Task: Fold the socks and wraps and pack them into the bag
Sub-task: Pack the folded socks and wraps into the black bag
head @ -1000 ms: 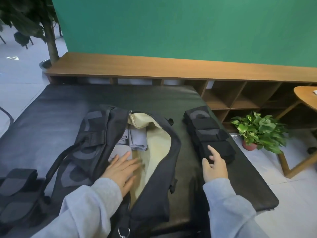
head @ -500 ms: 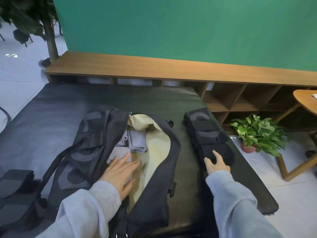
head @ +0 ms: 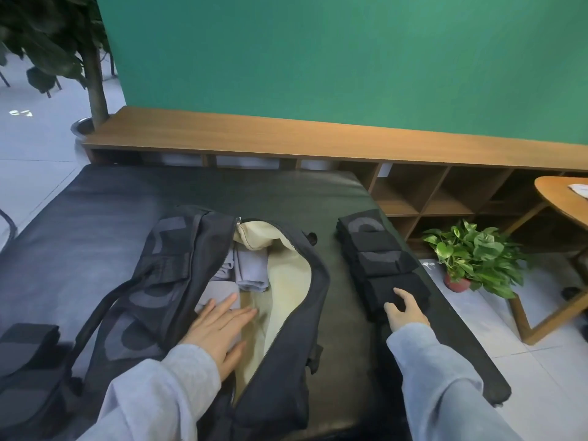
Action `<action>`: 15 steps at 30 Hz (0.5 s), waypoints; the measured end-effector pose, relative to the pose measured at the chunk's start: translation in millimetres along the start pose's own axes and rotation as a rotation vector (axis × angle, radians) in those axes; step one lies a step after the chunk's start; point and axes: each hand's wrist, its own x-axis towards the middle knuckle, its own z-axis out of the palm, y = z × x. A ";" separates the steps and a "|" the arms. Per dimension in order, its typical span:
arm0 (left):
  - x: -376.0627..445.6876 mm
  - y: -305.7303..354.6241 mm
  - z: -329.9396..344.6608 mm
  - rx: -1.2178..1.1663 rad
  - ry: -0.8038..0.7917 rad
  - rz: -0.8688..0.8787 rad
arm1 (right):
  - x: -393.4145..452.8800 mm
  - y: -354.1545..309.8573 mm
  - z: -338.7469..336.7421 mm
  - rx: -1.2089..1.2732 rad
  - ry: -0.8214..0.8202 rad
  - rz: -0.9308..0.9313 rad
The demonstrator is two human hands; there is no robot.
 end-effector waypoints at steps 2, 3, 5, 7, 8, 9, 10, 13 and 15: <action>0.1 -0.4 0.2 -0.004 -0.010 -0.004 | -3.9 -4.6 0.9 -0.041 -0.034 0.017; 0.0 -0.3 0.0 -0.006 -0.012 -0.007 | -4.7 -8.0 0.9 -0.077 -0.048 0.028; 0.1 -0.1 -1.0 -0.001 -0.022 -0.007 | -6.0 -14.2 0.7 -0.145 -0.063 0.048; 0.6 0.4 -2.0 0.010 -0.034 -0.006 | -4.1 -16.5 2.5 -0.242 -0.066 0.029; 0.8 0.3 -2.3 0.011 -0.038 -0.008 | -2.8 -17.6 4.0 -0.293 -0.070 0.014; 0.7 -0.4 -2.0 0.008 -0.040 -0.012 | -1.2 -18.2 5.4 -0.335 -0.062 0.010; 0.4 -0.9 -1.7 0.001 -0.042 -0.017 | -1.8 -19.7 6.0 -0.350 -0.048 0.025; -0.2 -1.2 -2.0 -0.010 -0.045 -0.027 | -2.9 -19.5 7.2 -0.376 -0.009 0.031; 0.8 -0.1 -3.3 -0.004 -0.051 -0.017 | -6.9 -15.9 6.5 -0.382 -0.001 0.036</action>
